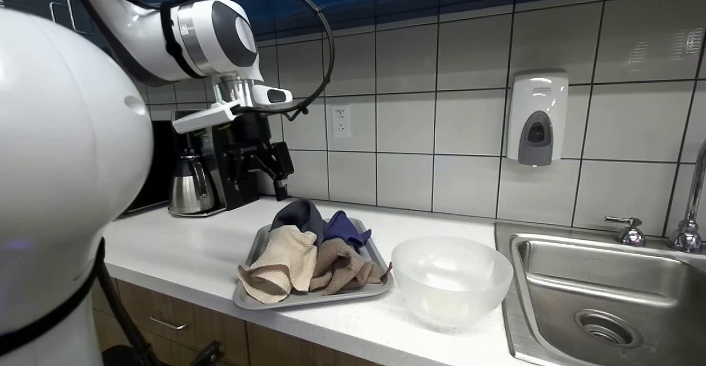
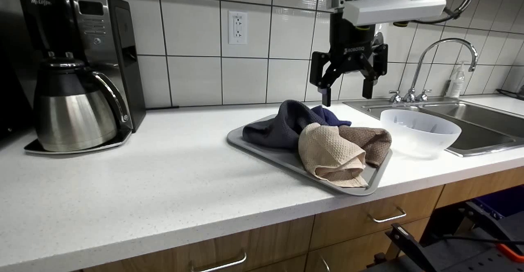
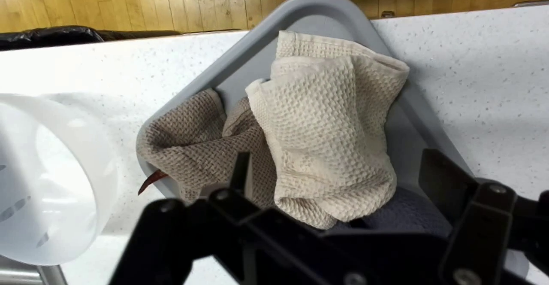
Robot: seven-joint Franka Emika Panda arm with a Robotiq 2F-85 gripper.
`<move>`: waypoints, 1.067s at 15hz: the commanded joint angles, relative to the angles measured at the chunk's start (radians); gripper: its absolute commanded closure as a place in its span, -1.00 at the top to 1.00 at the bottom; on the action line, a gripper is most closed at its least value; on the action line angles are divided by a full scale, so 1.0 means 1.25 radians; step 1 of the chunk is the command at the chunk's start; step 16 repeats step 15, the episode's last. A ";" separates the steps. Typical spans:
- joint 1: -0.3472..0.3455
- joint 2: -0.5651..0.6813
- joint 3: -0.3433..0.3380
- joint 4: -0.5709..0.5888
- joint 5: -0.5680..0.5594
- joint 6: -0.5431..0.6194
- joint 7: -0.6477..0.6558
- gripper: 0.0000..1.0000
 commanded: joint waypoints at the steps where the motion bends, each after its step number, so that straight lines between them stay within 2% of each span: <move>1: -0.023 -0.097 0.011 -0.055 0.020 -0.035 -0.033 1.00; 8: -0.037 -0.159 0.006 -0.101 0.018 -0.060 -0.061 1.00; 9: -0.039 -0.106 0.017 -0.068 0.018 -0.043 -0.042 1.00; 16: -0.040 -0.100 0.019 -0.068 0.018 -0.041 -0.041 1.00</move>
